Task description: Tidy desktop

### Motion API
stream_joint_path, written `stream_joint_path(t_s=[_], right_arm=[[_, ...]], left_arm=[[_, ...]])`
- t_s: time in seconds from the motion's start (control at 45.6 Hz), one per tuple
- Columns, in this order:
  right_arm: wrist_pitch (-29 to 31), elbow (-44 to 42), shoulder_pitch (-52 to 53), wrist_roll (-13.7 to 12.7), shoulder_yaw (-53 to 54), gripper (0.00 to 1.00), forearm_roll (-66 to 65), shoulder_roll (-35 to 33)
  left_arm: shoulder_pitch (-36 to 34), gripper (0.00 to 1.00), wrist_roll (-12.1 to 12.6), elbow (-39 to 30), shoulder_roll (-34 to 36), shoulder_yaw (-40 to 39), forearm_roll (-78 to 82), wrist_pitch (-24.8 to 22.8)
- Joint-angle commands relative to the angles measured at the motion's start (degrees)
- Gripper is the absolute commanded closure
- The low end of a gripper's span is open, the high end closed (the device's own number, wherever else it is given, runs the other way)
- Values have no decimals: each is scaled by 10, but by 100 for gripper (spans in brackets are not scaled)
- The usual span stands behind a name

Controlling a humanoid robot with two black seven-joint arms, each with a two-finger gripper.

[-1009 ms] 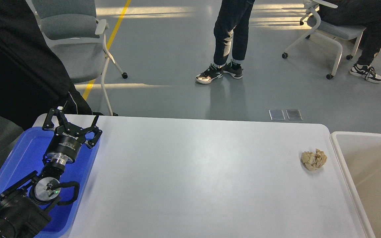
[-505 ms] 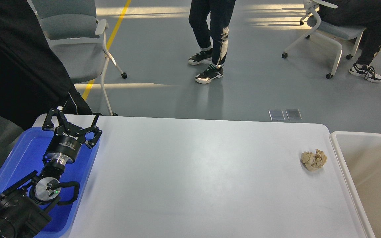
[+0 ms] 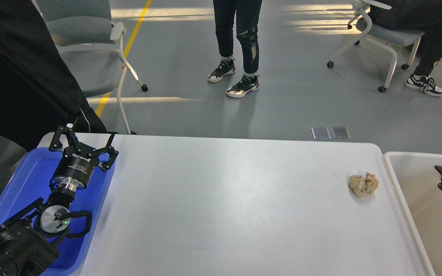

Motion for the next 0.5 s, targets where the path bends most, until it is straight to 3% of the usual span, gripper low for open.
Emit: stream_joint_path(t_s=[0.0, 0.176, 0.483], right_arm=[[-58, 152, -57, 40, 76, 0, -60, -17], [-117, 204, -89, 56, 130, 0, -84, 13], [-162, 187, -90, 63, 141, 0, -101, 103]], left_arm=[[0, 0, 0, 0, 0, 0, 0, 0], [0, 0, 0, -1, 0, 0, 0, 0], [0, 0, 0, 0, 0, 0, 0, 0]])
